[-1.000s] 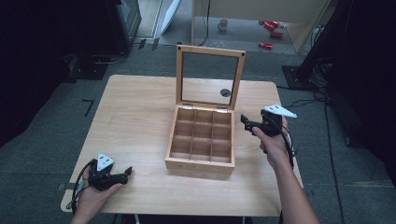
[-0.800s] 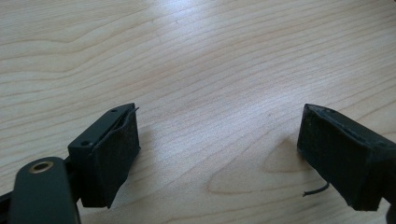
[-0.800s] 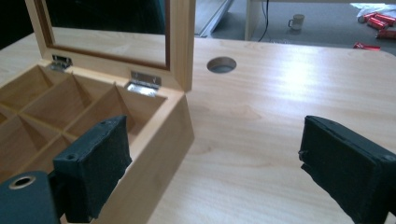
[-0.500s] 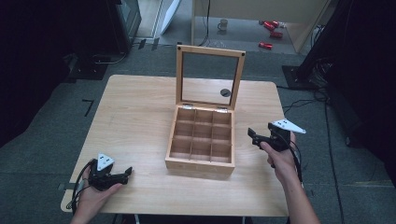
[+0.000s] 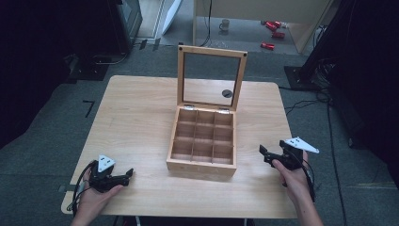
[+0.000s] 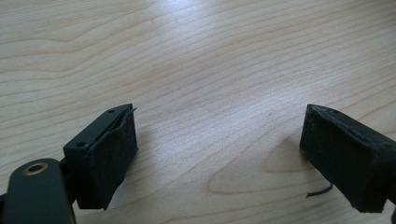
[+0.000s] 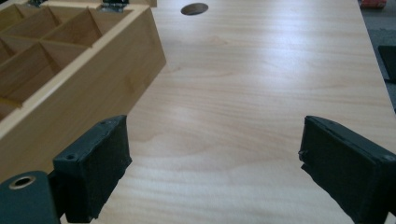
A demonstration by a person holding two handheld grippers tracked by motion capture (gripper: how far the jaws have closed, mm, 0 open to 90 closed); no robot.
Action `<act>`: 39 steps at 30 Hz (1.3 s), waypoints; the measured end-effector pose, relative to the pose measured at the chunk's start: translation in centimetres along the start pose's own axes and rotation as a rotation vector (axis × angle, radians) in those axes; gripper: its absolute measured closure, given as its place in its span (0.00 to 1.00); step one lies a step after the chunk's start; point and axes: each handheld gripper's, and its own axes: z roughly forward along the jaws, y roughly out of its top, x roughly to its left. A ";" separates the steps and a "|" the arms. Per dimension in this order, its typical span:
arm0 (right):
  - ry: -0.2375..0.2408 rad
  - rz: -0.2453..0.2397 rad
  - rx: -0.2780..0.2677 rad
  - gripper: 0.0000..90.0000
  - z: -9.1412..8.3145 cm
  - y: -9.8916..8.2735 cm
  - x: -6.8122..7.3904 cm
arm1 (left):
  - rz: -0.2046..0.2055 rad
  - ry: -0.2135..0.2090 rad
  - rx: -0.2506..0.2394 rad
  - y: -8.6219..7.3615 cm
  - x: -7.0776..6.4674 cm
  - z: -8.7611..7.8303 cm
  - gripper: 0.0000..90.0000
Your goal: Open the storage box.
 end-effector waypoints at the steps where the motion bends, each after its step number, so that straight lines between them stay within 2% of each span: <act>1: -0.005 -0.001 0.004 0.10 -0.3 -0.4 -0.1 | 0.000 0.000 0.000 0.0 0.0 0.0 0.13; 15: -0.039 0.022 0.050 0.10 -3.1 -4.1 -1.6 | -0.001 0.001 0.001 0.0 0.0 0.0 0.12; 23: -0.049 0.030 0.078 0.10 -3.9 -5.9 -1.8 | -0.001 0.001 0.001 0.0 0.0 0.0 0.12; 28: -0.081 0.001 0.128 0.10 -3.8 -7.2 -1.6 | -0.001 0.002 0.001 0.0 0.0 0.0 0.12; 34: -0.113 -0.008 0.153 0.10 -3.7 -7.5 -1.4 | -0.001 0.002 0.000 0.0 0.0 0.0 0.12; 39: -0.148 -0.062 0.188 0.09 -3.3 -7.6 -0.7 | -0.003 0.002 0.000 0.0 0.0 0.0 0.12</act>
